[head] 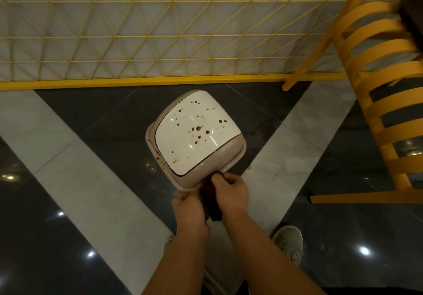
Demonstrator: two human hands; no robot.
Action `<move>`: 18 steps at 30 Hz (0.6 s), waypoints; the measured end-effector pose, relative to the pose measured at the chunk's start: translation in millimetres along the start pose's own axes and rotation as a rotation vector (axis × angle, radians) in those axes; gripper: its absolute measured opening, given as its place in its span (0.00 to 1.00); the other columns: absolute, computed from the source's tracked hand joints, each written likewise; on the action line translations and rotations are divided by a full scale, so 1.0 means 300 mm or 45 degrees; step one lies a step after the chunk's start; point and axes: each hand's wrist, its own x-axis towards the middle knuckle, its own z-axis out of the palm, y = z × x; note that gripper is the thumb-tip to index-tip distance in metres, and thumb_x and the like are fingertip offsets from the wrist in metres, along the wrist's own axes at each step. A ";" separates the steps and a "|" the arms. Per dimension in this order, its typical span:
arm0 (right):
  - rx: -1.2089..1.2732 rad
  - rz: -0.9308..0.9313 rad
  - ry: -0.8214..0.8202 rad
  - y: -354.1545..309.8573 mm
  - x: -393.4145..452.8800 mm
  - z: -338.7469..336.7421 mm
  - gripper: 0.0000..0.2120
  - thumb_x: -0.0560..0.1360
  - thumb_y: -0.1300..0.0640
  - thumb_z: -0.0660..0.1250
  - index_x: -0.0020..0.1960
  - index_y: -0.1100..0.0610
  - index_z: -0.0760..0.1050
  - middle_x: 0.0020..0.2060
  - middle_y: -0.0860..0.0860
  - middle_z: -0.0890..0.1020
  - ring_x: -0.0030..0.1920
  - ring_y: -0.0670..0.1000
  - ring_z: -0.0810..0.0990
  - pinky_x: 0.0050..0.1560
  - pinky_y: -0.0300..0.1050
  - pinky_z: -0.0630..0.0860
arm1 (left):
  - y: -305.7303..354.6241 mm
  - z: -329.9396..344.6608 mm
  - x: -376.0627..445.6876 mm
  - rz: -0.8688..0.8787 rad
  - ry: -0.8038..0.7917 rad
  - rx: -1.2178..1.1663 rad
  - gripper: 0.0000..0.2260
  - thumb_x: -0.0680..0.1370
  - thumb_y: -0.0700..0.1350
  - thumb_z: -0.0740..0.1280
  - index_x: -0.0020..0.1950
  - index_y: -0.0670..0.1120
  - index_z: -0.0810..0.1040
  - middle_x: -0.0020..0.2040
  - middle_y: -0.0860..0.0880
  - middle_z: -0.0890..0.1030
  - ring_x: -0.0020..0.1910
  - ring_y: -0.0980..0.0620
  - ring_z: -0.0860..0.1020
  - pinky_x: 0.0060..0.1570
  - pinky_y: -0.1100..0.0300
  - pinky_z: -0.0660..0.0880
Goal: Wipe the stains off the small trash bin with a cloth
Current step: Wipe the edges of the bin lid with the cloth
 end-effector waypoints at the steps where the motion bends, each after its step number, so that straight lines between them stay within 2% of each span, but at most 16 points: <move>1: 0.037 0.025 0.038 -0.027 0.025 -0.011 0.12 0.72 0.52 0.71 0.54 0.53 0.76 0.47 0.51 0.80 0.47 0.50 0.78 0.46 0.44 0.76 | 0.003 0.005 -0.002 0.007 0.019 0.027 0.09 0.75 0.38 0.65 0.52 0.42 0.82 0.52 0.38 0.82 0.54 0.39 0.79 0.58 0.40 0.75; 3: 0.109 0.058 0.117 -0.083 0.069 -0.038 0.11 0.73 0.51 0.70 0.54 0.52 0.77 0.48 0.51 0.80 0.49 0.52 0.78 0.52 0.47 0.77 | 0.003 0.012 0.002 0.027 0.067 0.050 0.10 0.76 0.39 0.67 0.57 0.44 0.80 0.51 0.44 0.81 0.54 0.45 0.76 0.61 0.46 0.72; 5: 0.193 0.060 0.166 -0.134 0.102 -0.067 0.10 0.74 0.52 0.69 0.54 0.51 0.75 0.48 0.50 0.79 0.50 0.53 0.77 0.54 0.49 0.76 | -0.001 0.015 0.005 0.037 0.069 0.026 0.13 0.75 0.40 0.69 0.60 0.43 0.77 0.51 0.45 0.79 0.52 0.47 0.75 0.59 0.49 0.70; 7: 0.246 0.036 0.188 -0.157 0.114 -0.078 0.09 0.75 0.53 0.69 0.54 0.50 0.74 0.46 0.49 0.78 0.50 0.53 0.77 0.54 0.49 0.76 | -0.003 0.017 0.003 0.046 0.075 0.032 0.15 0.75 0.40 0.69 0.61 0.43 0.76 0.53 0.44 0.79 0.51 0.48 0.75 0.60 0.49 0.70; 10: 0.138 0.030 0.121 -0.093 0.066 -0.045 0.11 0.75 0.53 0.69 0.56 0.51 0.74 0.47 0.49 0.78 0.49 0.51 0.77 0.54 0.48 0.75 | -0.013 0.022 0.016 0.046 0.103 0.042 0.16 0.74 0.40 0.69 0.62 0.44 0.75 0.55 0.45 0.79 0.56 0.45 0.76 0.62 0.44 0.71; 14: 0.014 0.044 0.020 -0.010 0.014 -0.012 0.12 0.74 0.52 0.70 0.56 0.52 0.76 0.50 0.51 0.81 0.50 0.52 0.79 0.56 0.52 0.78 | -0.036 0.013 0.038 0.020 0.073 0.005 0.15 0.71 0.41 0.67 0.58 0.45 0.77 0.54 0.43 0.81 0.53 0.43 0.80 0.55 0.43 0.77; 16: -0.011 0.031 0.058 -0.046 0.040 -0.025 0.12 0.73 0.51 0.69 0.56 0.51 0.77 0.50 0.51 0.81 0.50 0.53 0.79 0.57 0.53 0.78 | -0.021 0.013 0.021 0.047 0.104 0.046 0.12 0.74 0.40 0.66 0.58 0.45 0.76 0.52 0.45 0.80 0.51 0.47 0.78 0.56 0.48 0.75; 18: 0.009 -0.003 0.091 -0.098 0.077 -0.050 0.11 0.74 0.50 0.68 0.56 0.51 0.77 0.50 0.51 0.81 0.47 0.52 0.79 0.52 0.49 0.78 | -0.020 0.013 0.027 0.061 0.133 0.032 0.11 0.76 0.39 0.66 0.58 0.44 0.76 0.47 0.47 0.79 0.46 0.51 0.76 0.49 0.54 0.73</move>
